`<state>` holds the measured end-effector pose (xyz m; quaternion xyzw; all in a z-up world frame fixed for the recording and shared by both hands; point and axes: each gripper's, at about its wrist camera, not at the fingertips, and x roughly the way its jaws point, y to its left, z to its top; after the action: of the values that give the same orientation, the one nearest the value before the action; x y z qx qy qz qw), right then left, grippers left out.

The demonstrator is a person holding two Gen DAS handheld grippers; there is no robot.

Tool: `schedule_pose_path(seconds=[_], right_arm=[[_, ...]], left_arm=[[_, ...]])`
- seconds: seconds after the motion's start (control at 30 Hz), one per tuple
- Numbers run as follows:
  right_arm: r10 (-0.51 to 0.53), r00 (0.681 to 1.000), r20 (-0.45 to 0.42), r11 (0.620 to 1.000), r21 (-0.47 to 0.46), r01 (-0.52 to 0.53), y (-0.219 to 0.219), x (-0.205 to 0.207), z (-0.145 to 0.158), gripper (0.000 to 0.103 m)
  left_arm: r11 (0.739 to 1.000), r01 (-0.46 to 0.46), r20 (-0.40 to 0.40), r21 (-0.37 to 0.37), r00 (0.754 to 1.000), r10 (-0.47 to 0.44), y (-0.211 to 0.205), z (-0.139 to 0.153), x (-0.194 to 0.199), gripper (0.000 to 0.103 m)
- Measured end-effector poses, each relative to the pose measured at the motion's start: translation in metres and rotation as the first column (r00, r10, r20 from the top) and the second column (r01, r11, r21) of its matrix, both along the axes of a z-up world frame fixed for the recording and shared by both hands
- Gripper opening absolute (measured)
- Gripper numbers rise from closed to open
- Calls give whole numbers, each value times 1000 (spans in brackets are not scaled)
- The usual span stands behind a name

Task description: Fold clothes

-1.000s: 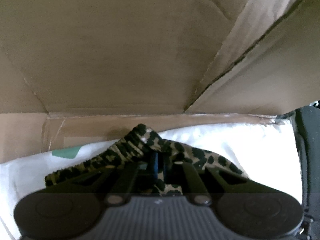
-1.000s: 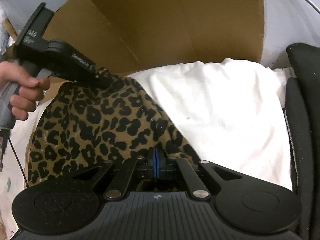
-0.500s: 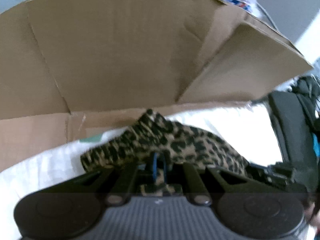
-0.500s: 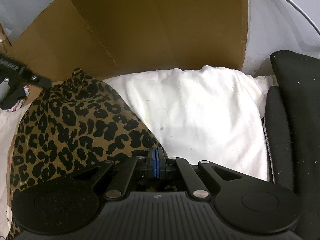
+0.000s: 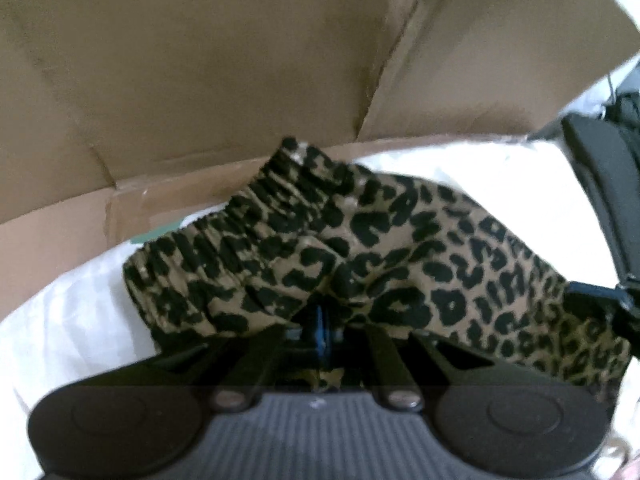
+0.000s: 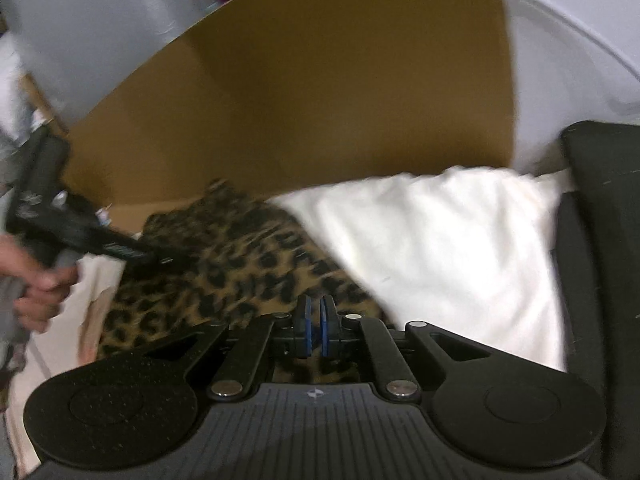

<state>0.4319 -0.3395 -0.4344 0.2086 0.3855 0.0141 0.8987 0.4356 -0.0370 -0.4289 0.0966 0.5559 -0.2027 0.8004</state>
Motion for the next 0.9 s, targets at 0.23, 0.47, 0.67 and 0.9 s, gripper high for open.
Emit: schedule_pose_path(seconds=[0.23, 0.47, 0.67, 0.9], right_arm=[[37, 996, -79, 997, -62, -42, 12, 0, -19, 37], [-15, 995, -100, 993, -121, 3, -5, -10, -21, 28], [-25, 996, -90, 996, -88, 17, -10, -18, -13, 30], [36, 997, -71, 999, -22, -38, 1, -35, -9, 37]], left_arm=[[999, 22, -4, 28, 1000, -21, -2, 13, 2, 3], [1000, 7, 26, -24, 1000, -6, 28, 48, -4, 4], [1000, 1, 14, 9, 1000, -1, 43, 43, -10, 4], [999, -21, -17, 38, 1000, 22, 48, 17, -13, 5]])
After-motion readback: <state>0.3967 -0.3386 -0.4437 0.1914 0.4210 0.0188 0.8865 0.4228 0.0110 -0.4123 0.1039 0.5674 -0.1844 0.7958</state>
